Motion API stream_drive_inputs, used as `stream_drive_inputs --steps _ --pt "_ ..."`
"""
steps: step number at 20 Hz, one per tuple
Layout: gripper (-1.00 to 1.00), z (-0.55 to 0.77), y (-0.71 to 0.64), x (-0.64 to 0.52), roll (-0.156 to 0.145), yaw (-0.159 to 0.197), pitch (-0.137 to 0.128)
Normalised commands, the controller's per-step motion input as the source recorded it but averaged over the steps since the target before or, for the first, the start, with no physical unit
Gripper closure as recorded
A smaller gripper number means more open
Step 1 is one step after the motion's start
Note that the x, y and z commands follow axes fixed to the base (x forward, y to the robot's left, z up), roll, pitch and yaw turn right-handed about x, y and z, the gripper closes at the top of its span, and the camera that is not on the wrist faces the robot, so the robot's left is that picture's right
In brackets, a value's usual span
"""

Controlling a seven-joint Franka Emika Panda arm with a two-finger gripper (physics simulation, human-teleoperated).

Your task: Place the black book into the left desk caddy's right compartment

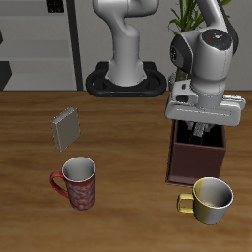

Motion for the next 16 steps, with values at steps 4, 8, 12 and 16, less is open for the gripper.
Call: stream_drive_inputs --steps 4,8,12,16 --pt "-1.0 0.06 0.01 -0.05 0.049 -0.019 0.002" --pt "-1.0 0.1 0.01 -0.09 0.015 0.012 -0.014" --pt "-1.0 0.13 -0.01 -0.06 0.014 0.006 -0.016" --pt "-1.0 0.16 -0.02 -0.09 0.02 0.006 -0.03"
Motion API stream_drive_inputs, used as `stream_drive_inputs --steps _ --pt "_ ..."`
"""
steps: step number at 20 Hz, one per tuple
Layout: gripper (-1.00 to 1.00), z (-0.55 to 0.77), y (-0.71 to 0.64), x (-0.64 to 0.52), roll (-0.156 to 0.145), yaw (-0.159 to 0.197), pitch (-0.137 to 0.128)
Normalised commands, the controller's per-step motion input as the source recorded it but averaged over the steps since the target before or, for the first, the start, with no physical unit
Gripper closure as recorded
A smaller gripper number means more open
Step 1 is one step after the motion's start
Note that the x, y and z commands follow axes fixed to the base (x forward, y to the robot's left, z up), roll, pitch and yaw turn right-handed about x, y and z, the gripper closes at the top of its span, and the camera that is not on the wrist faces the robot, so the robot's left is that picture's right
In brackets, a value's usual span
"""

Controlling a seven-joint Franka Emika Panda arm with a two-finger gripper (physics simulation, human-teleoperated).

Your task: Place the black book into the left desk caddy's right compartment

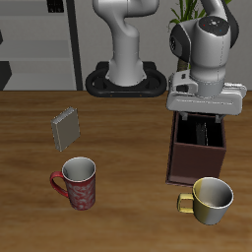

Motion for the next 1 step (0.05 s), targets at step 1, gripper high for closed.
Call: stream_drive_inputs --steps 1 --pt "-1.0 0.18 -0.05 -0.09 0.002 -0.035 -0.017"
